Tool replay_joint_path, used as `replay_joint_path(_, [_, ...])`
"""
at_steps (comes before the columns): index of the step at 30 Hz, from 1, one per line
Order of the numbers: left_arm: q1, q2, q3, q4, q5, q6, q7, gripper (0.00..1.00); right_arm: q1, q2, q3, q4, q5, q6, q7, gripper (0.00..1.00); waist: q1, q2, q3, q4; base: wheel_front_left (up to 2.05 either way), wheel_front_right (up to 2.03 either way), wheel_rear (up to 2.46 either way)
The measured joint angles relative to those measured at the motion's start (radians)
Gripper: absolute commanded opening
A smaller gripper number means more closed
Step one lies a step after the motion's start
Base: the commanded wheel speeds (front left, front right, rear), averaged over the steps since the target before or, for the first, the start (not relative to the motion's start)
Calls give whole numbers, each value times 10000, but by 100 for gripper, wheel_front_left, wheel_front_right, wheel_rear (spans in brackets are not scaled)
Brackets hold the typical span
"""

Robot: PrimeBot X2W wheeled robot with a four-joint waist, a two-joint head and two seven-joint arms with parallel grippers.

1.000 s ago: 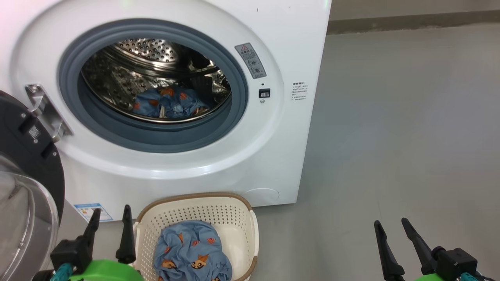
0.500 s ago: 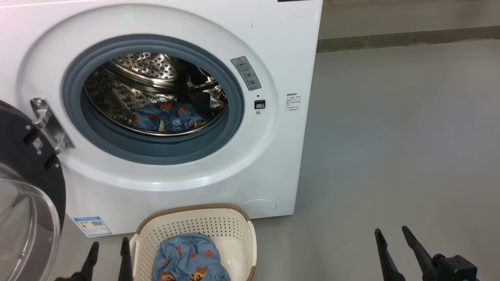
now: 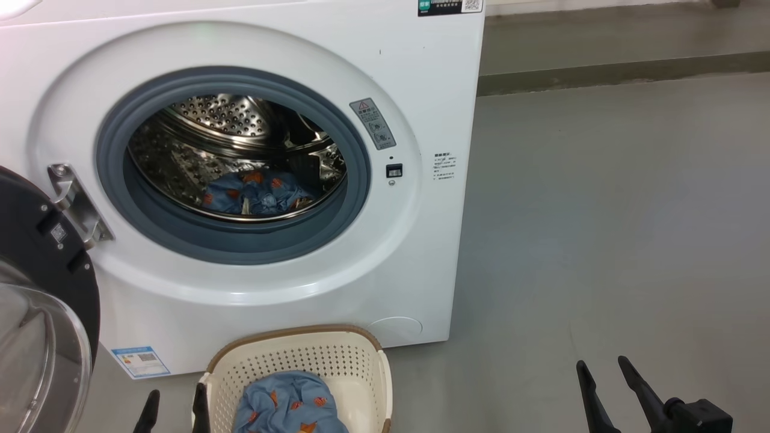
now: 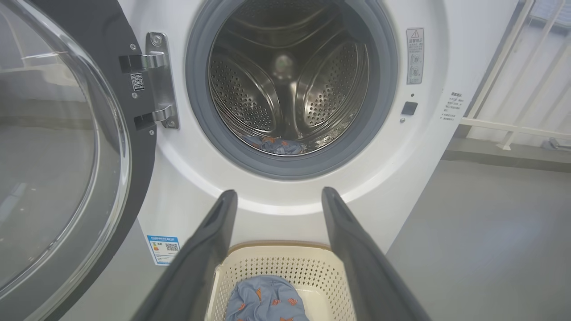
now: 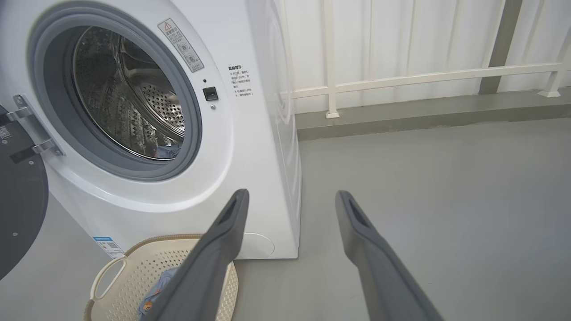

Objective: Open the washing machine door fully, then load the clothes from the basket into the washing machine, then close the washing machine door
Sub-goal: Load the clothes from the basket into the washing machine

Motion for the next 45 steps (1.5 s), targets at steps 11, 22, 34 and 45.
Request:
replay_joint_path(11, [149,2,-148,-257,-82,19,0,100,6,-96,-10,58,2,0,0,100,0,0,-38,18,0,0,0])
replay_joint_path(22, [304,2,-38,-282,-92,123,0,100,8,-96,-15,56,2,2,0,100,0,0,-73,105,0,0,0])
replay_joint_path(34, [304,2,-4,-299,-92,119,0,100,8,-92,-13,52,2,0,0,100,0,0,-88,183,0,0,0])
replay_joint_path(45, [304,2,-23,-362,-92,117,0,100,8,-75,-12,27,2,2,0,100,0,0,-52,234,0,0,0])
